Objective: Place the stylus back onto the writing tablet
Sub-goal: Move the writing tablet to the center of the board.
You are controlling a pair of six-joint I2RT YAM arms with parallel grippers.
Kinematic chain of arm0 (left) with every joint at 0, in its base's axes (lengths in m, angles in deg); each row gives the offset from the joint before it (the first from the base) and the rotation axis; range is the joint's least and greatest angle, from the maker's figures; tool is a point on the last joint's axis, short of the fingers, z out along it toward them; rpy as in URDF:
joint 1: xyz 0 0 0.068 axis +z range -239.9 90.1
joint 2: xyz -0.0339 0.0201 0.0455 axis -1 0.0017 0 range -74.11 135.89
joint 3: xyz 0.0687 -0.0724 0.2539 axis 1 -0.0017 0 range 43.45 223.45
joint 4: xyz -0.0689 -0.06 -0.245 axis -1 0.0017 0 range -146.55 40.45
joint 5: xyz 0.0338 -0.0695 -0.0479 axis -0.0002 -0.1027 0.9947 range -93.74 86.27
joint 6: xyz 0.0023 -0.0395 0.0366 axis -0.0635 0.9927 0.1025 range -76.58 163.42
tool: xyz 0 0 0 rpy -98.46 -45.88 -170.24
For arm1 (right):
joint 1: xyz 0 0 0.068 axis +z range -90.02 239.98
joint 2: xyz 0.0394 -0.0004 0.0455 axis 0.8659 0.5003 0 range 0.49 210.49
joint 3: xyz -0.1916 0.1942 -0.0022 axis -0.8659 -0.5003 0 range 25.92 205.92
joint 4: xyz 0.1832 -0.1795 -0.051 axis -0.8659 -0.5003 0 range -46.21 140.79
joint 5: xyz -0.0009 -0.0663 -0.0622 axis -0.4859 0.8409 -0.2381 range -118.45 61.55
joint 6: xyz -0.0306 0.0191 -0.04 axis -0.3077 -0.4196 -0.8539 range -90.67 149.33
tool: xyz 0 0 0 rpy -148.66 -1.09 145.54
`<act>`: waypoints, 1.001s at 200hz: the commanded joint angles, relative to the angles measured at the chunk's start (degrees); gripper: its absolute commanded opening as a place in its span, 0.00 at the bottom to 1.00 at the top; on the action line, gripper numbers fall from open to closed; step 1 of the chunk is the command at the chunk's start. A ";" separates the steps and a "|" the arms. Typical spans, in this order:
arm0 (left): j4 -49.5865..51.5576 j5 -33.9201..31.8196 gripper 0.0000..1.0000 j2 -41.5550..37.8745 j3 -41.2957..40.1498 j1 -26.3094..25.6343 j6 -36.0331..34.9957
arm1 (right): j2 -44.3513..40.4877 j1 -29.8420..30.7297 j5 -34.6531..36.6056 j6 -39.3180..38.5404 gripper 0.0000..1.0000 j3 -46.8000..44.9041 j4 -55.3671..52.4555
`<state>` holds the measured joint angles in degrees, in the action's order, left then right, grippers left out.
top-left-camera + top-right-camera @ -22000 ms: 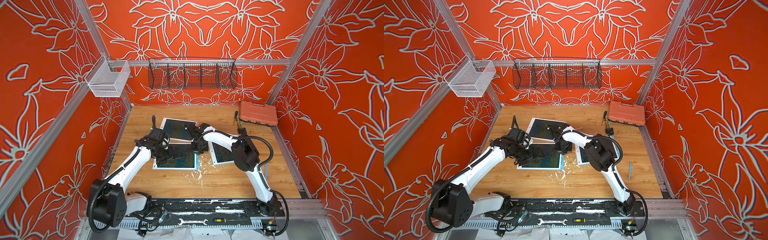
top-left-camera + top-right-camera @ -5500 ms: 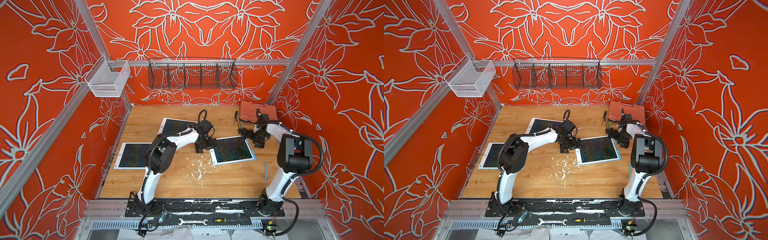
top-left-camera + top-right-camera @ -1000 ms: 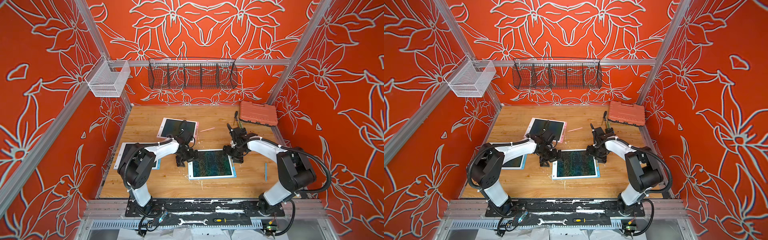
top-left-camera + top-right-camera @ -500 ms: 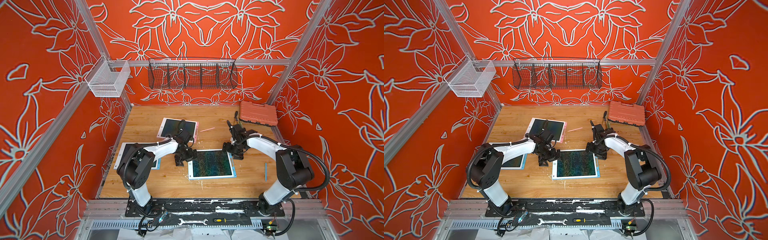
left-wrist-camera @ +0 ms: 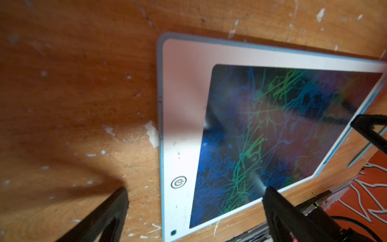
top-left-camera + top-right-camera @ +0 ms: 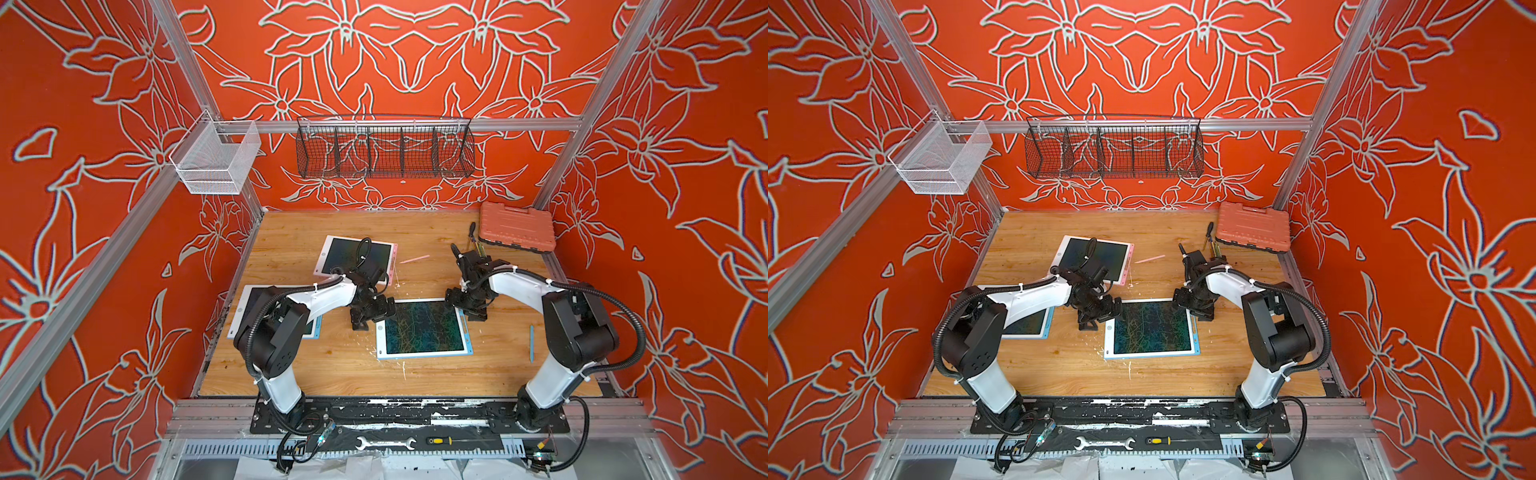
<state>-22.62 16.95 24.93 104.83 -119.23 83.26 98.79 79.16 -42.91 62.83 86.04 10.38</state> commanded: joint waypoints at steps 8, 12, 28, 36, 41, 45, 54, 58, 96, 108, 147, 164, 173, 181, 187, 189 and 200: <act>0.18 0.58 0.98 0.80 1.24 -0.20 -0.81 | 0.48 -0.08 -0.89 -0.30 0.86 0.45 -0.38; 0.21 0.70 0.98 0.93 1.28 -0.21 -0.85 | 0.56 -0.08 -1.12 -0.23 0.86 0.43 -0.27; 0.09 0.70 0.98 1.27 1.42 -0.21 -1.05 | 0.84 0.07 -1.96 -0.01 0.86 0.31 0.04; 0.12 0.69 0.98 1.32 1.50 -0.21 -1.06 | 1.01 0.30 -2.27 0.16 0.86 0.31 0.15; 0.08 0.80 0.98 1.48 1.54 -0.21 -1.15 | 1.08 0.41 -2.48 0.05 0.86 0.35 0.21; 0.09 0.89 0.98 1.51 1.63 -0.21 -1.16 | 1.08 0.56 -2.57 0.03 0.86 0.41 0.17; -0.01 0.96 0.98 1.64 1.72 -0.21 -1.16 | 1.19 0.85 -2.50 -0.01 0.86 0.69 0.03; -0.05 0.95 0.98 1.75 1.76 -0.21 -1.16 | 1.19 1.01 -2.42 -0.01 0.86 0.78 -0.06; -0.13 0.77 0.98 2.00 1.94 -0.21 -0.90 | 1.62 1.39 -3.02 0.64 0.86 0.61 0.20; -0.34 0.74 0.98 1.94 1.81 -0.20 -0.81 | 1.63 1.47 -3.05 0.64 0.85 0.75 0.15; -0.14 0.28 0.98 1.99 1.89 -0.14 -0.72 | 1.20 1.56 -2.16 0.87 0.86 1.27 -0.97; 0.32 -0.20 0.98 1.97 1.90 -0.04 -0.70 | 1.19 1.56 -1.61 0.94 0.86 1.96 -1.69; 1.00 -0.53 0.98 2.10 2.10 0.01 -0.67 | 1.11 1.55 -0.91 0.93 0.86 2.54 -2.51; 2.43 -1.04 0.98 2.55 2.69 0.27 -0.83 | 0.78 1.52 0.48 0.96 0.86 3.17 -3.38; 3.74 -1.71 0.98 2.80 3.38 0.32 -1.17 | 0.44 1.48 1.46 0.89 0.86 3.69 -4.10; 4.12 -1.90 0.98 2.88 3.52 0.32 -1.30 | 0.30 1.48 1.76 0.87 0.86 3.84 -4.38; 4.99 -2.70 0.98 2.72 3.94 0.32 -1.92 | -0.26 1.31 3.08 0.74 0.86 4.92 -5.38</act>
<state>-21.52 16.54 26.68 106.78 -119.20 82.60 99.23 80.12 -43.61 62.83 88.03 8.77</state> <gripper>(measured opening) 0.980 0.861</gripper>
